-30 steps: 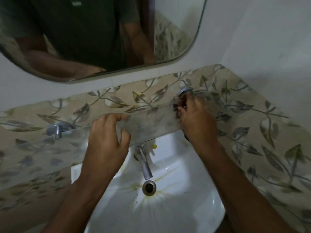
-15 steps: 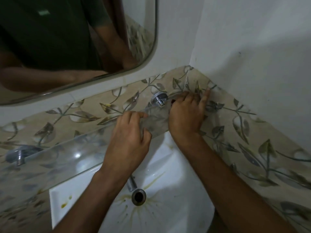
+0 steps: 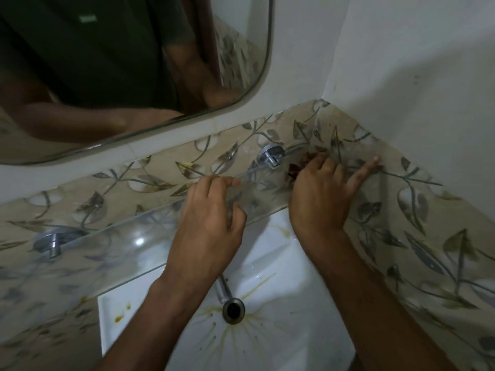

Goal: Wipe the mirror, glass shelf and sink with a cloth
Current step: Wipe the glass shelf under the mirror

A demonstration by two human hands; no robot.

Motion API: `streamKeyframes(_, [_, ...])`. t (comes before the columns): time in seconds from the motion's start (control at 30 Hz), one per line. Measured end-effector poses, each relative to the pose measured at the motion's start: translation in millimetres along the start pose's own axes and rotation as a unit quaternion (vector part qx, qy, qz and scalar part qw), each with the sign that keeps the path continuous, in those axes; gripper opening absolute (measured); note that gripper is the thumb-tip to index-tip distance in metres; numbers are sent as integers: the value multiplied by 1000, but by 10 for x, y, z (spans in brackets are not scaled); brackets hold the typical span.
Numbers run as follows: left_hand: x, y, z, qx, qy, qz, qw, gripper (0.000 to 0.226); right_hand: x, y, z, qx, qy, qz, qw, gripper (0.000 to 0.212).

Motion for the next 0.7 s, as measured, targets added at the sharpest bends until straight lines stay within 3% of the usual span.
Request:
streamKeyframes(0.17, [-30,-293,-238,18,31,-20,999,36,185,-50,148,58,-4,0,998,47])
streamKeyframes(0.27, [-66,-508,-401,47,69,-40,996,35,195,-165,178,128,-16,-13,992,39])
streamKeyframes(0.33, [-115,-602,-452,62,80,-48,994,37,-7,-295,111,193,0,-37,981,44])
streamKeyframes(0.53, [-212,-783,-622,59,98,-81,990,36,-638,-648,-136,394,-4,-239,888,49])
streamKeyframes(0.6, [-275,-845,-732,86,108,-74,988,35,-490,-569,-51,401,-21,-225,888,45])
streamKeyframes(0.7, [-401,-969,-897,115,123,-92,981,34,-227,-492,71,373,-21,-139,917,43])
Point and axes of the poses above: each hand's wrist, its own x-axis towards the middle knuckle, its own z-axis out of the palm, y = z × x, the point moved 3 cm from there along x, towards the middle knuckle, and after that the axes turned 13 degrees about y, right-handed, at the moved point
